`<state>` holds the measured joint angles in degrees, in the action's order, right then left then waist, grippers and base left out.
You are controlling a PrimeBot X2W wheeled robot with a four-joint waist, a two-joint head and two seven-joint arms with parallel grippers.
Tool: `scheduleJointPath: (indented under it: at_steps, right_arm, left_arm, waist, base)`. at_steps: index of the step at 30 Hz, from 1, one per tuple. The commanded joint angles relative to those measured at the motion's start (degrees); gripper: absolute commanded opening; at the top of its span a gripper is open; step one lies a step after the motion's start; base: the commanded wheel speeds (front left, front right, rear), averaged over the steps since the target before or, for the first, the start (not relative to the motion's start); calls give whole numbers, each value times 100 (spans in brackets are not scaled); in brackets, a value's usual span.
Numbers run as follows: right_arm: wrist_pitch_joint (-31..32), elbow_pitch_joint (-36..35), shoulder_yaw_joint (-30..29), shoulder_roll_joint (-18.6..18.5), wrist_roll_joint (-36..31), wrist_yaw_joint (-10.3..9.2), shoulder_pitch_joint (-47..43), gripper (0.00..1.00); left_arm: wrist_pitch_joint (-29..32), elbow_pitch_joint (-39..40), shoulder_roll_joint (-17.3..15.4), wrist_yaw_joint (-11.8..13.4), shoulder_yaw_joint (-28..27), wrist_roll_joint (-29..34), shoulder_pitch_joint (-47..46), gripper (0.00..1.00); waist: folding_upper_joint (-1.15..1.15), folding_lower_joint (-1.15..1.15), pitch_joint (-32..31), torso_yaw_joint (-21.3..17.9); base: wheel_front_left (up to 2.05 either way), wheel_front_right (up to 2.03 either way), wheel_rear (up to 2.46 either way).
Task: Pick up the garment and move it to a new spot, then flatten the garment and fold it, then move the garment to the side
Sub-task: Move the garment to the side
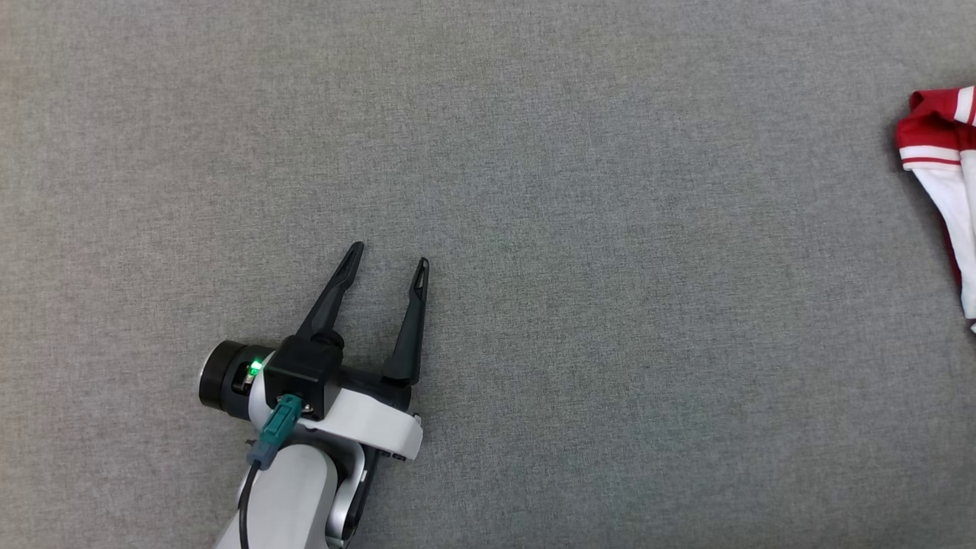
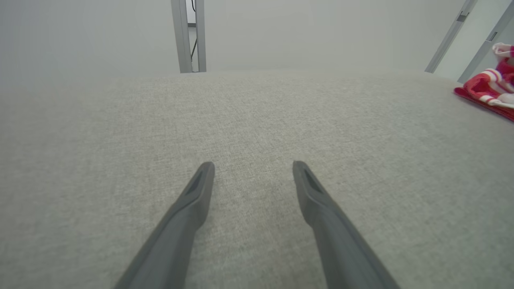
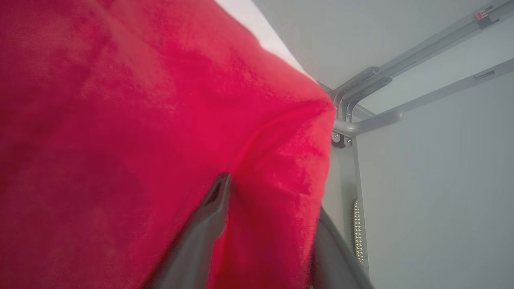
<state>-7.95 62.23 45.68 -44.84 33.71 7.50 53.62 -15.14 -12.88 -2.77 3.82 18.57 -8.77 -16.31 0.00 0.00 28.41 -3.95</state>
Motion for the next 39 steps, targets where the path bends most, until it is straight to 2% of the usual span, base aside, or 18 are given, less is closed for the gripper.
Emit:
scheduleJointPath:
  at_steps: [1,8,17,24,33,36,39]
  right_arm:
    - [-30,39,-10,40,-17,-3,36,100]
    - [-132,144,25,114,-210,-3,155,100]
    - [-110,113,182,190,-747,-3,492,100]
    - [-353,-183,-8,545,-690,-3,514,100]
    - [-733,-1518,-849,1293,119,-3,-536,100]
    - [-725,-2260,-1476,1529,186,-3,-1106,100]
    - [-719,-3008,-2281,2057,290,-2,-1921,100]
  left_arm:
    - [12,-73,-29,-15,-15,-28,-57,100]
    - [10,-99,-30,9,-34,-95,38,100]
    - [6,-76,-28,82,-20,-258,340,100]
    - [6,-16,-28,169,-83,-313,640,100]
    - [6,237,-29,225,-513,-273,1123,100]
    - [6,379,-29,204,-682,-239,1248,100]
    - [6,528,-26,176,-863,-212,1352,100]
  waist:
    - [0,0,-12,2]
    - [0,0,-310,-22]
    - [0,0,-1092,-43]
    - [0,0,-1627,-10]
    - [0,0,-2497,133]
    - [0,0,-2716,190]
    - [0,0,-2878,231]
  base:
    - [0,0,0]
    - [0,0,0]
    - [0,0,0]
    - [0,0,0]
    - [0,0,0]
    - [0,0,0]
    - [0,0,0]
